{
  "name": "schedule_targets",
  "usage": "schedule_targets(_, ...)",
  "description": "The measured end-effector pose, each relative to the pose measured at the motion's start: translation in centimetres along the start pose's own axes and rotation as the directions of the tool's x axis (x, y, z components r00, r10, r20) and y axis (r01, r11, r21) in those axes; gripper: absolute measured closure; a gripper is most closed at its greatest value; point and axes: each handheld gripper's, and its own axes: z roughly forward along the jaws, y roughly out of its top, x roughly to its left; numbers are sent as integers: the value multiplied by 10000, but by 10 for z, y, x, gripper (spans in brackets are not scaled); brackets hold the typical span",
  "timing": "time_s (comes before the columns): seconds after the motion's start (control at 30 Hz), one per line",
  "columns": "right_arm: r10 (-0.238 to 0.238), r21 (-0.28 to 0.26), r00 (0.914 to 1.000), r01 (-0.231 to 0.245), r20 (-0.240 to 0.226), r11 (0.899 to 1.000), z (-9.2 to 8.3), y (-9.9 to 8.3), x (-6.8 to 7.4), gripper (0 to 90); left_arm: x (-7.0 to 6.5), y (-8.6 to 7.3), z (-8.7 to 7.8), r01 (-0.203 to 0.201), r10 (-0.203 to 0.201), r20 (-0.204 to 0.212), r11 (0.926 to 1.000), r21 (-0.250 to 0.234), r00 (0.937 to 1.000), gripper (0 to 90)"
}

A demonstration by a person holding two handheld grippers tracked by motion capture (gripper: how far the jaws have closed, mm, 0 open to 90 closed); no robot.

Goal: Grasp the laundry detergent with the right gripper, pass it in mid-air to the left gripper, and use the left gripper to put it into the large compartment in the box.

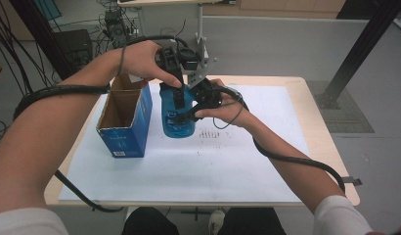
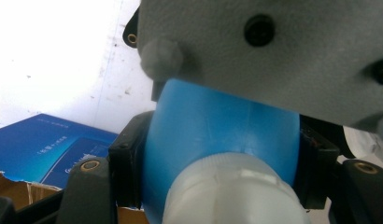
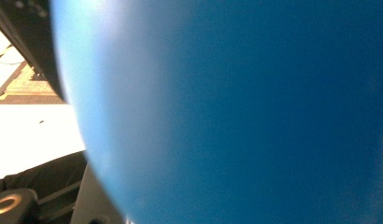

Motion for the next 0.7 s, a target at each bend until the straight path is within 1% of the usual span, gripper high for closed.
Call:
schedule_targets(0.27,1,-55,10000,-1,-70,10000,0,-1,-1,422,1,0,-1,65,-64,52,10000,-24,10000,351)
schedule_targets(0.4,-90,-209,9999,87,-129,9997,0,0,-3,420,2,-1,-2,79,-78,65,9999,-78,9999,352)
schedule_targets(0.7,-81,-237,9998,77,-177,9997,1,-1,-4,417,3,-1,-1,100,-99,98,9999,-84,9999,353)
